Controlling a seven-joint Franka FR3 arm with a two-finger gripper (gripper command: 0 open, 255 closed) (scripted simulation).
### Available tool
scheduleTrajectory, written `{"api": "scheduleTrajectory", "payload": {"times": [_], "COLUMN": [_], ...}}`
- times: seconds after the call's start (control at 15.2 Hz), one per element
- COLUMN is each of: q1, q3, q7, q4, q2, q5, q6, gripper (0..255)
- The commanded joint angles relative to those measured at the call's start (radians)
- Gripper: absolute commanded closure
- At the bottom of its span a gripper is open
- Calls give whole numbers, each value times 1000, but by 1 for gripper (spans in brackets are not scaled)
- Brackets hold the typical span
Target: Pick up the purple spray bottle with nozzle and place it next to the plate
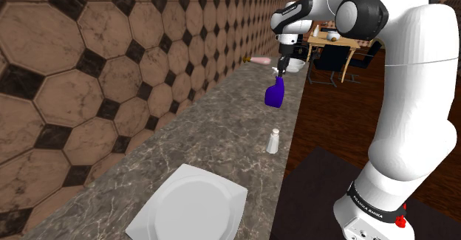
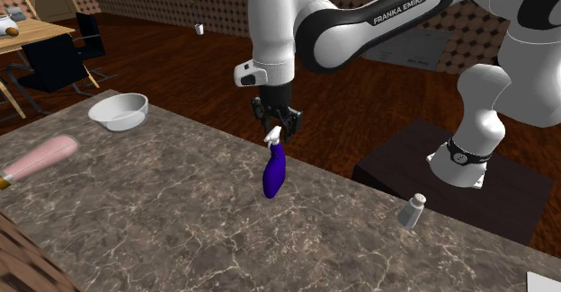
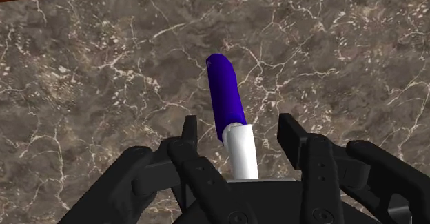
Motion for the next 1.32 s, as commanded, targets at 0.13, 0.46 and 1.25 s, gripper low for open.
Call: {"api": "scheduleTrajectory", "payload": {"times": [0.13,0.46,1.25], "q1": [0,0,-4], "q3": [0,0,-6], "q7": [0,0,9], "q4": [0,0,117], "q2": [0,0,-22], "q5": [0,0,-11], "q6": [0,0,-137], "gripper": [255,255,255]}}
